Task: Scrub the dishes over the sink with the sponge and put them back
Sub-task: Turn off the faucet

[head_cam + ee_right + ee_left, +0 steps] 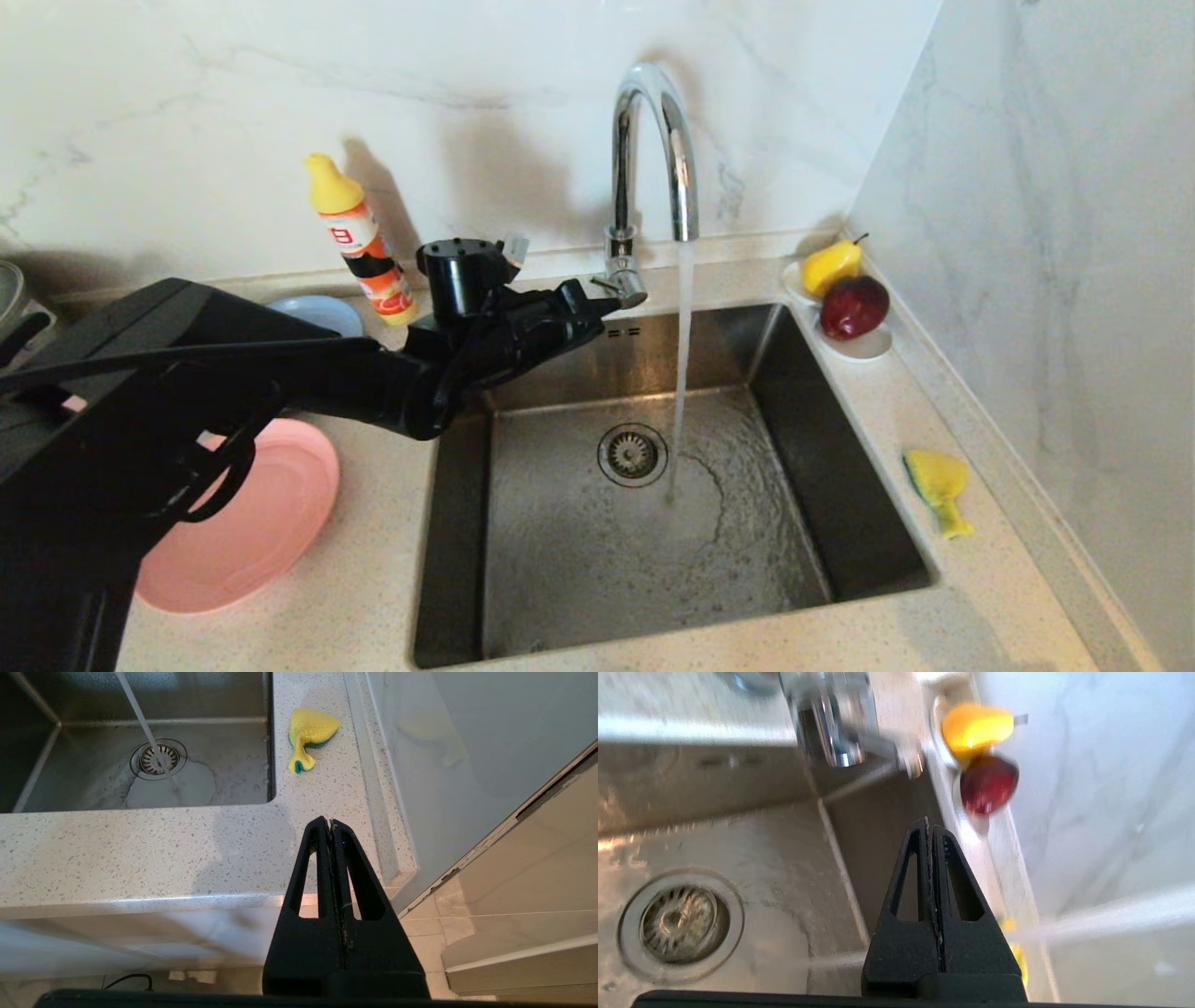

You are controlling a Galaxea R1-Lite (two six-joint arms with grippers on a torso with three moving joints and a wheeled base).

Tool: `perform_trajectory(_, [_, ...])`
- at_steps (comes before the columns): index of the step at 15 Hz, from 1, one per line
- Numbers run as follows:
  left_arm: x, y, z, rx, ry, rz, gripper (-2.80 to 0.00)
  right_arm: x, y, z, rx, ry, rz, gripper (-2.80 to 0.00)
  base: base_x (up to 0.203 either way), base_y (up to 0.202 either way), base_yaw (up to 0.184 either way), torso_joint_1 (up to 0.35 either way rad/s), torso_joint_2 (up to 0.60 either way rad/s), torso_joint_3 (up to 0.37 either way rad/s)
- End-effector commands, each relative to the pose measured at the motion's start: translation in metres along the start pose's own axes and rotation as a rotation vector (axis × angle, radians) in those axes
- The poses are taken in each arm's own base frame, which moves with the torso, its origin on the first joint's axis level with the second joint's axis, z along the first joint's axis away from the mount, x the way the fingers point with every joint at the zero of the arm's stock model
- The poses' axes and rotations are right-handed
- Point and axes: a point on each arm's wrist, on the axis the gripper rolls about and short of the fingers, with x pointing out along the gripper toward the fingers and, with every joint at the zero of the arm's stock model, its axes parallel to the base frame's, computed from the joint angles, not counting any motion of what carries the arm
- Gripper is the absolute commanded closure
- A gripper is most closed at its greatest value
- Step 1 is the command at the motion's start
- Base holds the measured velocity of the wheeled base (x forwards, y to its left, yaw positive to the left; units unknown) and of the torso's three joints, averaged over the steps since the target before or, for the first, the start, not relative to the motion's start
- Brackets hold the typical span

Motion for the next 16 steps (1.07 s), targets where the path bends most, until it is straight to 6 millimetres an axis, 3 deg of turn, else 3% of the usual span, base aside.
perform_trajectory(1, [0.007, 0.004, 0.002, -0.006, -0.020, -0.004, 0.00, 0.000, 0.000, 0.000, 0.000, -0.001, 0.001, 0.00, 0.000, 0.000, 0.000, 0.000, 0.00, 0.000])
perform_trajectory(6, [0.012, 0.007, 0.017, -0.036, -0.068, -0.013, 0.00, 0.000, 0.000, 0.000, 0.000, -0.002, 0.001, 0.00, 0.000, 0.000, 0.000, 0.000, 0.00, 0.000])
perform_trajectory(16, [0.022, 0.021, 0.023, -0.053, -0.124, 0.046, 0.00, 0.000, 0.000, 0.000, 0.000, -0.001, 0.000, 0.00, 0.000, 0.000, 0.000, 0.000, 0.00, 0.000])
